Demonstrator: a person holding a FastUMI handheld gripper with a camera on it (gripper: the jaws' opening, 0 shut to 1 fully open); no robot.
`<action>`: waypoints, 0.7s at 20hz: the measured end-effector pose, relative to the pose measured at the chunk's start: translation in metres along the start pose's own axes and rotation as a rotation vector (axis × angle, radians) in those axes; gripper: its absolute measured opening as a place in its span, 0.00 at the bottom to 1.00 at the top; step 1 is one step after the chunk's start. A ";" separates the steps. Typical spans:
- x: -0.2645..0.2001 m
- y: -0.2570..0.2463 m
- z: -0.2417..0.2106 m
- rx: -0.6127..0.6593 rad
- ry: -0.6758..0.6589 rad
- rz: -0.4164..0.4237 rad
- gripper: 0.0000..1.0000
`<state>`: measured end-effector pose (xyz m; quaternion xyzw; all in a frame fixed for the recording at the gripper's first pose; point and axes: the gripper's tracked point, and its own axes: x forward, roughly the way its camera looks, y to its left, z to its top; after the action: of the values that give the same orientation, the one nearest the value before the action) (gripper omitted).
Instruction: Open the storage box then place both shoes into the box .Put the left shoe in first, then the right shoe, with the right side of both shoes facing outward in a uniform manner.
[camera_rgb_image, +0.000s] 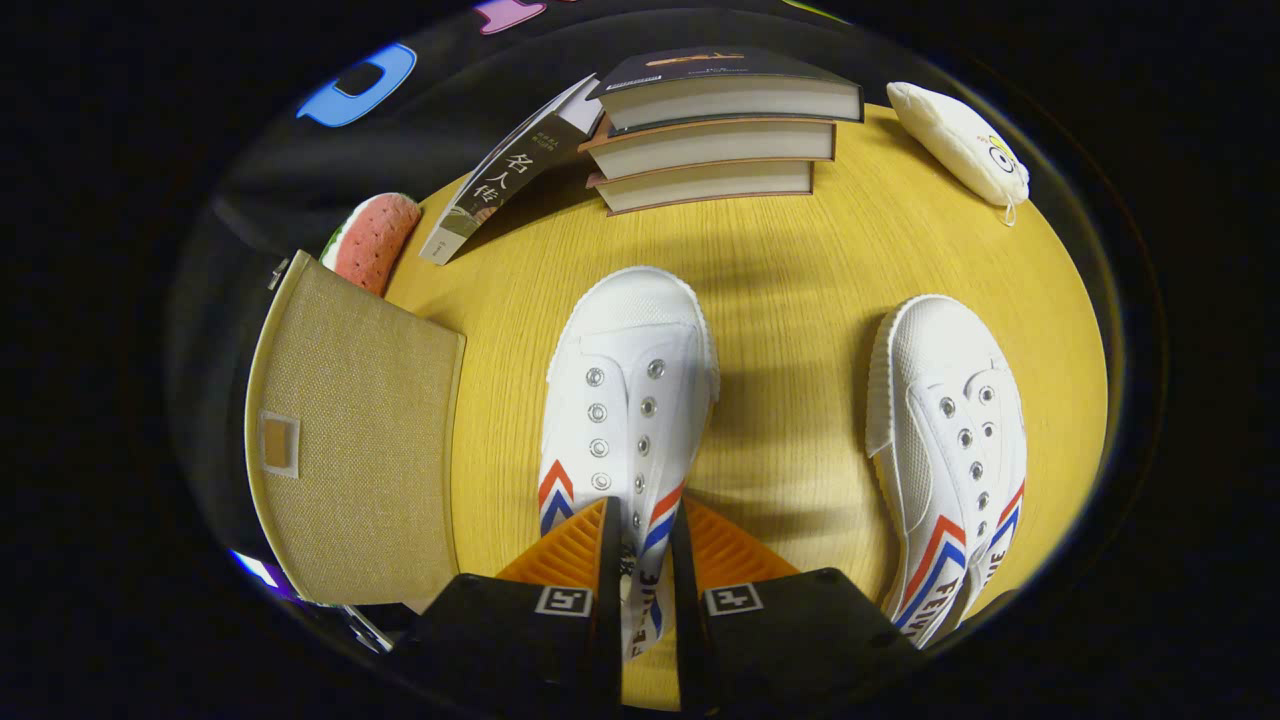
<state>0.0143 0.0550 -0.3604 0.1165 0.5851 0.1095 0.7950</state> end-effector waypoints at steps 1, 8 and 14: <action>0.001 -0.001 0.000 0.004 0.001 0.005 0.17; -0.006 0.003 0.002 0.088 0.000 0.045 0.06; -0.023 0.018 0.003 0.094 -0.034 0.086 0.05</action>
<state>0.0103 0.0648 -0.3333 0.1805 0.5706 0.1141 0.7930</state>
